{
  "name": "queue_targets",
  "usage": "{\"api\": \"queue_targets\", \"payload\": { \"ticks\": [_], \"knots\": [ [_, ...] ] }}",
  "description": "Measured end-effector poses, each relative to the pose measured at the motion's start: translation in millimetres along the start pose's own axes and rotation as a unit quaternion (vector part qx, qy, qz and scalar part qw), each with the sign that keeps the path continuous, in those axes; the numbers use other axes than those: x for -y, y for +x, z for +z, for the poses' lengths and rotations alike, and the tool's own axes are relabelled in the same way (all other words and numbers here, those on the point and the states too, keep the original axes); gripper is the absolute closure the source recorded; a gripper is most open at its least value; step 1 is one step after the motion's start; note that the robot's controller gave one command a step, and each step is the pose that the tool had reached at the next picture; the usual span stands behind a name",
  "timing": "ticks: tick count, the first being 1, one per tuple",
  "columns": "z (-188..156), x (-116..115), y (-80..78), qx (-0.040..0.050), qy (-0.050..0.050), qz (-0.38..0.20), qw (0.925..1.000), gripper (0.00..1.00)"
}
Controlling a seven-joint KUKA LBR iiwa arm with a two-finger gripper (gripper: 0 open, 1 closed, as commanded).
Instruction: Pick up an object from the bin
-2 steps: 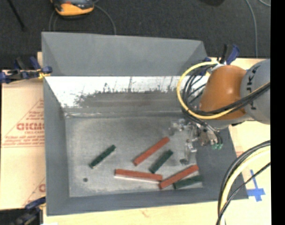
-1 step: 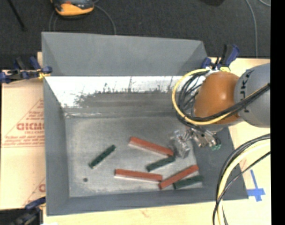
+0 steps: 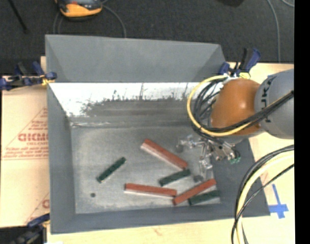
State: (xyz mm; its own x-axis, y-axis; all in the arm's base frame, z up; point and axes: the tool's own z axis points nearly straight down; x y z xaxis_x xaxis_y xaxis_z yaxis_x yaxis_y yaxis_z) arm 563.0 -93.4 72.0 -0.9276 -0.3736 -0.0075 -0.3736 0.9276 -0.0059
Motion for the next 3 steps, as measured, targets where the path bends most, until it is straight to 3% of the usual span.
{"api": "queue_targets", "payload": {
  "ticks": [1, 2, 3],
  "knots": [
    [0, 0, 0.0, 0.0, 0.0, 0.0, 1.0, 0.0],
    [0, -77, 42.5, 0.0013, -0.001, -0.098, 0.9952, 1.0],
    [0, -77, 42.5, 0.0013, -0.001, -0.099, 0.9951, 1.0]
  ]
}}
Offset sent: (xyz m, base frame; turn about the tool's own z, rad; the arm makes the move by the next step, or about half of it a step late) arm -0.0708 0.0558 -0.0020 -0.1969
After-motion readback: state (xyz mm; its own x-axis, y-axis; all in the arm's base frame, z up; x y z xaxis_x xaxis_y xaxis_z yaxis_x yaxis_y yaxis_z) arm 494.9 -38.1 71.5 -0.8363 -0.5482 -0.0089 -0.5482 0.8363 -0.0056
